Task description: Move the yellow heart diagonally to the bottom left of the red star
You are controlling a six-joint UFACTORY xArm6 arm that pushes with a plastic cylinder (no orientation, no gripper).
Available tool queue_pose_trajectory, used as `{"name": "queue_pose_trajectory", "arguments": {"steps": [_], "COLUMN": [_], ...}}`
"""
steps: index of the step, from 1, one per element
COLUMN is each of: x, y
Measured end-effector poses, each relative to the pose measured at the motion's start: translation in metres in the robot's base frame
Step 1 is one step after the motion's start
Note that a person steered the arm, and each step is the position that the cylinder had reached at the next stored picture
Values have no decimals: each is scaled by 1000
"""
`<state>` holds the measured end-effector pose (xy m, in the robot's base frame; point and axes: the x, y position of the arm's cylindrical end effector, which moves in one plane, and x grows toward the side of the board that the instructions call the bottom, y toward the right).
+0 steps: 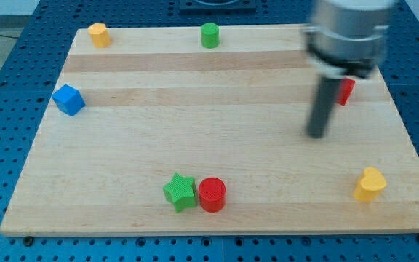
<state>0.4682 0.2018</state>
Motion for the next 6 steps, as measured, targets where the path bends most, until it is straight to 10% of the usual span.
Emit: {"name": "queue_pose_trajectory", "arguments": {"steps": [2, 6], "x": [75, 103], "y": [118, -8]}}
